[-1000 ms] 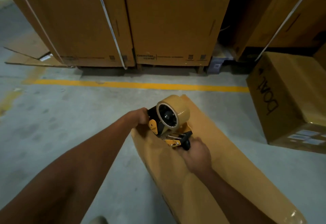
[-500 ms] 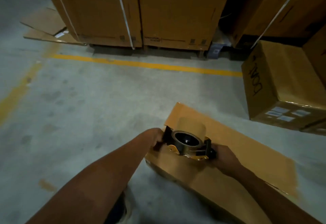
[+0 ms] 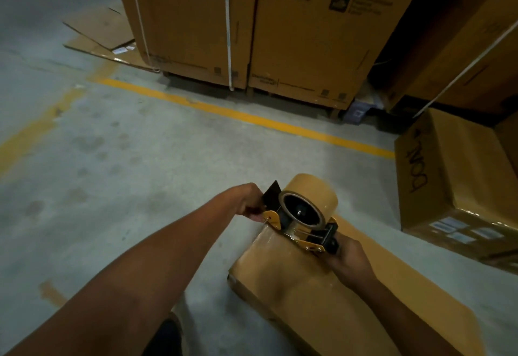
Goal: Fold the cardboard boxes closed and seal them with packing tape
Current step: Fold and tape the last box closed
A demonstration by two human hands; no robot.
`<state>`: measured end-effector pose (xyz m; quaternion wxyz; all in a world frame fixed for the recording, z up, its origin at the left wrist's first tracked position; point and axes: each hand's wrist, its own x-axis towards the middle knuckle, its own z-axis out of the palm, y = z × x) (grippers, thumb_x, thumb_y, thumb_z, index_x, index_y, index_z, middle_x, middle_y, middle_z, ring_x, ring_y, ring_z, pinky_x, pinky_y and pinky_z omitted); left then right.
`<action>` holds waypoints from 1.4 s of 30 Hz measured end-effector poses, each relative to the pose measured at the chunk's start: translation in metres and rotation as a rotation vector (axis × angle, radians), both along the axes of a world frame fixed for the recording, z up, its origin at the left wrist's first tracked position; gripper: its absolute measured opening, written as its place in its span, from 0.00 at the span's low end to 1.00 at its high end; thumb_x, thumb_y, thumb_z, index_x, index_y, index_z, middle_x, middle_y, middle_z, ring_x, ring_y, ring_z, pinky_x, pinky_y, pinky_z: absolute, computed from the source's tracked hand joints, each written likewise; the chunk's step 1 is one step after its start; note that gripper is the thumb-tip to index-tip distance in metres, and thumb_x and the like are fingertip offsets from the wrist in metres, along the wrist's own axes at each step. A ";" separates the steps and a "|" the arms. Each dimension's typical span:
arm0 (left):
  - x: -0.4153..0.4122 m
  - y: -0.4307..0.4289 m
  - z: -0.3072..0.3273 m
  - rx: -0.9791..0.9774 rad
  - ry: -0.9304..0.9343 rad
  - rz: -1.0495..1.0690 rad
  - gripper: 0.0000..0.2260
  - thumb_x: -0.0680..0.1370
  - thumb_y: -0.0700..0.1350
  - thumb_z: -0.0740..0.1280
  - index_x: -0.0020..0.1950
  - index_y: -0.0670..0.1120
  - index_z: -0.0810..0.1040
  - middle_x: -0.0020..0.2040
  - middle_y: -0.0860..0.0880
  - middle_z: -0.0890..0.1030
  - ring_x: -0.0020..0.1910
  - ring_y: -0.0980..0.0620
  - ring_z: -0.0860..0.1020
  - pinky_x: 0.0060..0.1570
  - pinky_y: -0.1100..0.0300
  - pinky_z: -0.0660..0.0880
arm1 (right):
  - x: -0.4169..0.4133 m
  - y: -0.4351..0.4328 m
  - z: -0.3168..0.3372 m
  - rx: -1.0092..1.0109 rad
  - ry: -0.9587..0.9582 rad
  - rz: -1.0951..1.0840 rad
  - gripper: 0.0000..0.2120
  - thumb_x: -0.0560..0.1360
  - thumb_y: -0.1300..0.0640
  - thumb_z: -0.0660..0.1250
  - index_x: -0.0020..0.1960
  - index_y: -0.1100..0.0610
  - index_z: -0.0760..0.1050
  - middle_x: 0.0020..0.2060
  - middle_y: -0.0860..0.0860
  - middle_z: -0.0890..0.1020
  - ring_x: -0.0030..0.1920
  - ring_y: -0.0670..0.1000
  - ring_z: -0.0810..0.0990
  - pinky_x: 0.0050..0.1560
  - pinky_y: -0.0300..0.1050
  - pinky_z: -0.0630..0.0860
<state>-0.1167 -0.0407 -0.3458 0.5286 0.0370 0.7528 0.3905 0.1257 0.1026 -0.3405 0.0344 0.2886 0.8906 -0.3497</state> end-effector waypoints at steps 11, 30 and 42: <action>-0.031 -0.014 -0.050 0.151 -0.001 -0.043 0.05 0.76 0.30 0.69 0.42 0.36 0.83 0.34 0.43 0.83 0.31 0.50 0.81 0.31 0.63 0.79 | 0.000 0.012 -0.040 0.010 -0.117 -0.040 0.14 0.70 0.52 0.74 0.55 0.46 0.81 0.43 0.45 0.85 0.42 0.47 0.83 0.43 0.55 0.80; 0.057 -0.022 -0.092 0.093 0.635 0.040 0.12 0.78 0.35 0.64 0.59 0.42 0.81 0.58 0.43 0.83 0.56 0.47 0.80 0.56 0.58 0.74 | -0.004 0.001 -0.038 -0.008 -0.232 0.036 0.09 0.74 0.53 0.71 0.54 0.51 0.80 0.46 0.49 0.84 0.43 0.49 0.81 0.45 0.46 0.78; 0.094 -0.032 -0.097 0.185 0.570 0.040 0.12 0.83 0.39 0.58 0.54 0.40 0.81 0.54 0.42 0.83 0.54 0.44 0.80 0.51 0.60 0.71 | -0.037 0.006 -0.007 0.082 -0.398 0.201 0.04 0.74 0.51 0.68 0.42 0.50 0.75 0.37 0.49 0.78 0.41 0.51 0.78 0.38 0.44 0.74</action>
